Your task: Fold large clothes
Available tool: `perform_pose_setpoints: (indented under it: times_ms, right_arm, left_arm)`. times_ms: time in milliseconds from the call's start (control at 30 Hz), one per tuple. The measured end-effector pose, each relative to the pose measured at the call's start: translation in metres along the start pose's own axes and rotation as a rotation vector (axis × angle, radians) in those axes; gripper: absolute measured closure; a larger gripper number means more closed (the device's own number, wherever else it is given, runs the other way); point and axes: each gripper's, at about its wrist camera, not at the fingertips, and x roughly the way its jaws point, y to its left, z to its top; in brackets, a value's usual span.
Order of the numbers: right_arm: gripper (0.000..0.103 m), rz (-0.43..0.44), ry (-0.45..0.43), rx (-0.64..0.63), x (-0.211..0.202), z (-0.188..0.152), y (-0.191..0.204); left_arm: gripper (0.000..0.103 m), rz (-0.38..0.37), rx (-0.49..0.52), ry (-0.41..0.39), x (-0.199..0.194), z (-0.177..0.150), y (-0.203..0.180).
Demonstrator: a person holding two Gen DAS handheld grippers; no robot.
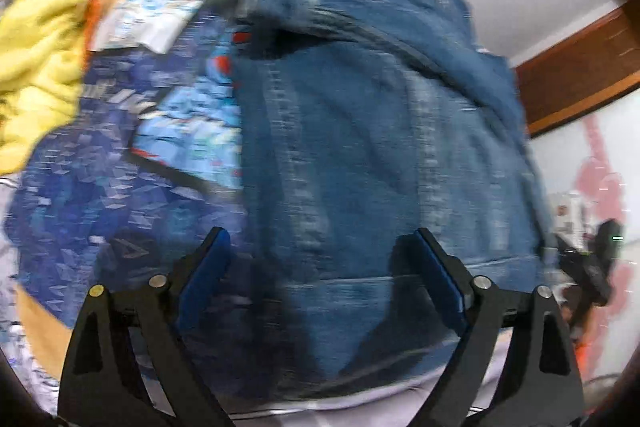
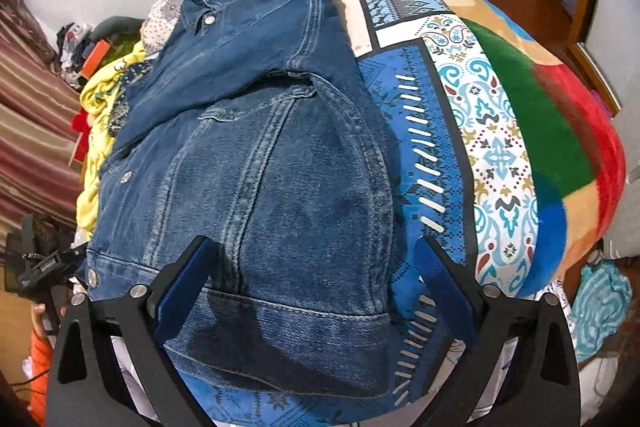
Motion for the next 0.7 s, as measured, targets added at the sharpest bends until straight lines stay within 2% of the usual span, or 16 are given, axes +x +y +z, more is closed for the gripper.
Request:
perform_pose_setpoints:
  times_ms: [67,167,200,267,333,367,467,700]
  right_arm:
    - [0.019,0.026,-0.018,0.002,-0.002,-0.001,-0.001]
    - [0.045,0.067,-0.03,-0.003,-0.003,-0.001,-0.001]
    - [0.05,0.083,-0.03,-0.003,-0.003,0.0,-0.001]
    - [0.063,0.103,-0.033,-0.004,-0.003,0.001,0.001]
    - [0.094,0.09,-0.044,-0.001,-0.003,0.005,0.002]
    - [0.094,0.074,-0.043,0.003,-0.003,0.008,0.002]
    - [0.095,0.128,-0.05,0.021,-0.005,0.016,0.0]
    - [0.095,0.158,-0.13,-0.059,-0.023,0.041,0.027]
  left_arm:
    - [0.027,-0.027,-0.013,0.005,0.001,0.0,-0.002]
    - [0.038,-0.104,-0.061,0.005,0.001,-0.001,0.005]
    - [0.042,-0.126,-0.076,0.001,-0.001,-0.002,0.007]
    - [0.062,-0.159,-0.1,-0.004,-0.005,-0.002,0.011]
    - [0.071,-0.169,-0.108,-0.014,-0.009,-0.001,0.011]
    - [0.074,-0.176,-0.106,-0.023,-0.012,-0.001,0.01]
    - [0.08,-0.162,-0.076,-0.06,-0.026,0.002,0.005]
    - [0.085,-0.152,-0.005,-0.17,-0.054,0.033,-0.019]
